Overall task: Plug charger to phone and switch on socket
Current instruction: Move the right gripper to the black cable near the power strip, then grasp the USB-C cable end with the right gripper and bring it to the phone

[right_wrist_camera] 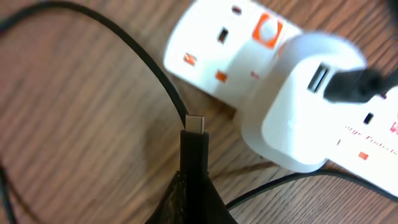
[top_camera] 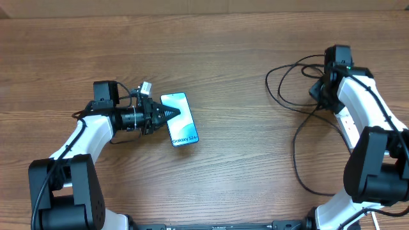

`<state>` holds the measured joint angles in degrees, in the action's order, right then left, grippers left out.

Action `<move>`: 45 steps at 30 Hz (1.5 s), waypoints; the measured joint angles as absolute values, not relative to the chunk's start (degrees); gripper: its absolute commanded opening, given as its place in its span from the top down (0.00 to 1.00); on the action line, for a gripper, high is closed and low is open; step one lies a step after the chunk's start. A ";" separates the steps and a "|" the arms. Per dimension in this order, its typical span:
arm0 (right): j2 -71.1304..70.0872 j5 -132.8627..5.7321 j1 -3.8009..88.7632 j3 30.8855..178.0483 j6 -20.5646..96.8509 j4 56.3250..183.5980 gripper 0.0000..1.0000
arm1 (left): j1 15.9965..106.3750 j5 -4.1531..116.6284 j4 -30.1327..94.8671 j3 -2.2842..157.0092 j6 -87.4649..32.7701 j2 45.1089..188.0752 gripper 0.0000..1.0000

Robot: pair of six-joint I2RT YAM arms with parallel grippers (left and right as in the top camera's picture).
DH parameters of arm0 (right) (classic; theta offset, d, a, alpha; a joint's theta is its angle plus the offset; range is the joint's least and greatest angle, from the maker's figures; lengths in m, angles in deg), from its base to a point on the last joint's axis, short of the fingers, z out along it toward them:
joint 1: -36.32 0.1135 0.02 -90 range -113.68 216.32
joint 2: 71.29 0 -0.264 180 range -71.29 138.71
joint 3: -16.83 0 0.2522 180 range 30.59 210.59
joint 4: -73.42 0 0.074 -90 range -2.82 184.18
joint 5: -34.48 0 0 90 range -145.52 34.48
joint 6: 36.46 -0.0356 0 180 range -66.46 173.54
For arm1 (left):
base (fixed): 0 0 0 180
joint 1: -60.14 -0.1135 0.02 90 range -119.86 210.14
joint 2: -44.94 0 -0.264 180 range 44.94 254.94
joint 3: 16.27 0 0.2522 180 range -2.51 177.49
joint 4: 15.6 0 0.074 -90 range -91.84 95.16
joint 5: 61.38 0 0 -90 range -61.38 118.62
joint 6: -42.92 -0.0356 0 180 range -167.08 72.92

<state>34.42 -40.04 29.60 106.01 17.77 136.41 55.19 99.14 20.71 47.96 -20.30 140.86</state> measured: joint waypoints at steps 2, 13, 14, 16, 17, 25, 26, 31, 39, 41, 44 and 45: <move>34.42 -39.95 29.62 106.34 17.79 136.93 0.96 | 55.19 99.14 20.71 47.96 -20.30 140.86 0.96; 34.42 -39.75 29.62 106.34 18.03 139.12 0.96 | 55.19 99.14 20.71 47.96 -20.30 140.86 0.96; 34.42 -40.19 29.62 106.34 18.30 139.25 0.96 | 55.19 99.16 20.71 47.96 -20.30 140.86 0.96; 34.42 -42.53 29.62 106.34 19.78 139.29 0.96 | 55.19 99.14 20.71 47.96 -20.30 140.86 0.96; 34.42 -44.23 29.62 106.34 20.77 139.36 0.96 | 55.19 99.14 20.71 47.96 -20.30 140.86 0.96; 33.50 -62.44 32.48 106.34 32.72 143.45 0.96 | 55.19 99.75 17.56 47.96 -20.52 140.86 0.96; 32.73 -64.60 33.53 106.34 34.78 144.61 0.96 | 55.19 100.28 15.83 47.96 -20.54 140.86 0.96; 23.64 -72.10 41.60 106.34 44.35 152.39 0.96 | 55.19 106.42 -1.37 47.70 -18.16 140.91 0.96; 7.42 -76.82 59.87 106.44 51.13 158.81 0.96 | 55.19 114.95 -41.56 47.99 3.42 141.02 0.96; 6.07 -77.21 63.87 106.44 51.39 158.48 0.96 | 55.19 115.60 -46.55 48.25 9.14 141.02 0.96; 5.02 -77.81 70.03 106.40 50.30 154.44 0.96 | 55.19 115.84 -49.48 48.49 17.30 141.02 0.96; 4.93 -77.81 71.50 106.23 49.53 152.41 0.96 | 55.19 115.78 -49.45 48.49 19.42 141.02 0.96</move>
